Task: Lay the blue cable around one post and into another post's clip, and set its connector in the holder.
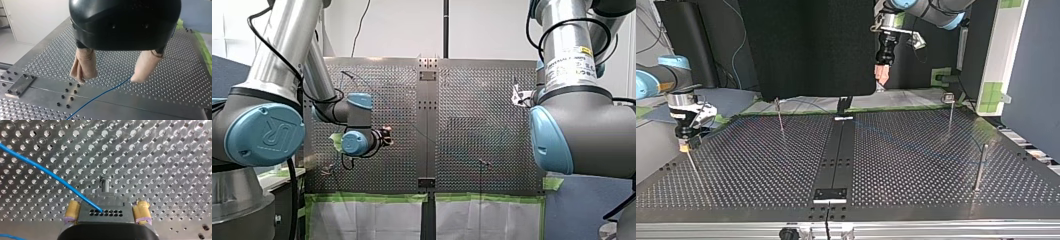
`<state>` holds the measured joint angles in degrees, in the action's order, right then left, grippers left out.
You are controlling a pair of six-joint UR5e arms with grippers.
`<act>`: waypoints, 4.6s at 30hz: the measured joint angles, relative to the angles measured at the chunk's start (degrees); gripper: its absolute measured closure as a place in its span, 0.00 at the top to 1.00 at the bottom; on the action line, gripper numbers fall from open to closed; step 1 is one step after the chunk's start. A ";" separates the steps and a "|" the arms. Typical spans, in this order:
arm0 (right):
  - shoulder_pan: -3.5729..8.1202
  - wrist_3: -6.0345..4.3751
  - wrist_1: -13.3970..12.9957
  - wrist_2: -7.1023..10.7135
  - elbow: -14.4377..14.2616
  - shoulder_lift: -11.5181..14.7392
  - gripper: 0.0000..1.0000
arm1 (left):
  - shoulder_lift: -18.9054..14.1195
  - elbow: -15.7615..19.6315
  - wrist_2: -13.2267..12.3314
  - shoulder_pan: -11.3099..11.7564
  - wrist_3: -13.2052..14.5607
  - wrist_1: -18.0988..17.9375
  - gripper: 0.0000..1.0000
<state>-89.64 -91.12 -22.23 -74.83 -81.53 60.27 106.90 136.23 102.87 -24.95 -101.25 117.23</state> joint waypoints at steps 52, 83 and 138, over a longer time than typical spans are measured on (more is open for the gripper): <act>-0.39 0.14 -0.18 -0.59 -0.28 -0.26 0.95 | 0.01 0.80 -0.60 0.90 0.00 -0.54 1.00; -0.52 0.63 0.43 -0.67 -0.25 -0.18 0.95 | 0.00 0.78 -2.52 1.97 -0.61 0.23 1.00; -0.58 1.02 1.65 -0.76 -0.17 -0.18 0.95 | 0.00 0.77 -2.99 2.16 -0.53 0.38 1.00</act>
<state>-90.22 -90.10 -20.58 -75.59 -81.70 60.08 106.90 137.00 99.88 -22.79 -101.77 117.61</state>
